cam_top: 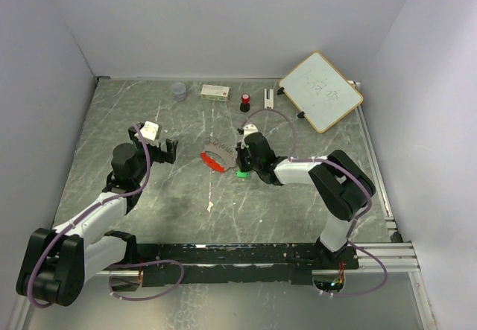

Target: Remove the keys from the keyring

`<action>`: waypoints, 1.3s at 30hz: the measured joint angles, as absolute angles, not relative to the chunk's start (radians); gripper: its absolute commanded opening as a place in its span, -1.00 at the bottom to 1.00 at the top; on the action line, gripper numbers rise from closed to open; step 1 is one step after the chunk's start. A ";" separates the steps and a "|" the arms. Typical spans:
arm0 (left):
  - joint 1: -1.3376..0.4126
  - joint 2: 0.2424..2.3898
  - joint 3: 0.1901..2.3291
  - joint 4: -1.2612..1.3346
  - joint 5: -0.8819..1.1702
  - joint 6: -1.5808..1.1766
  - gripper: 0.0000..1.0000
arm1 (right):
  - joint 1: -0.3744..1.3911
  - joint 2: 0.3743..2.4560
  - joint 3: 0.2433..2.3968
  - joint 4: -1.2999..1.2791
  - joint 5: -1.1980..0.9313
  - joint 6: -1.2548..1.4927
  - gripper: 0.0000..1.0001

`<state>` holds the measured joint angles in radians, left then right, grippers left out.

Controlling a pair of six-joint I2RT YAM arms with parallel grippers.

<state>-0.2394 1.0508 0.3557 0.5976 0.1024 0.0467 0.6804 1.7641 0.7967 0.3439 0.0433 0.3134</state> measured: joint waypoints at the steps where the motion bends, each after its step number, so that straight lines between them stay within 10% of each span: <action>1: -0.239 1.051 0.356 0.598 0.104 0.047 0.99 | 0.680 1.764 0.805 0.329 0.046 0.304 -1.00; 39: -0.244 0.974 0.476 0.623 0.708 -0.073 0.97 | 0.993 1.375 1.173 -0.097 0.379 -0.129 -1.00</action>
<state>-0.2440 0.9741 0.4759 0.6228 0.7082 -0.0727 0.9928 1.3746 1.1732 -0.0971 0.3794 -0.1291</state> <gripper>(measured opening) 0.989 0.010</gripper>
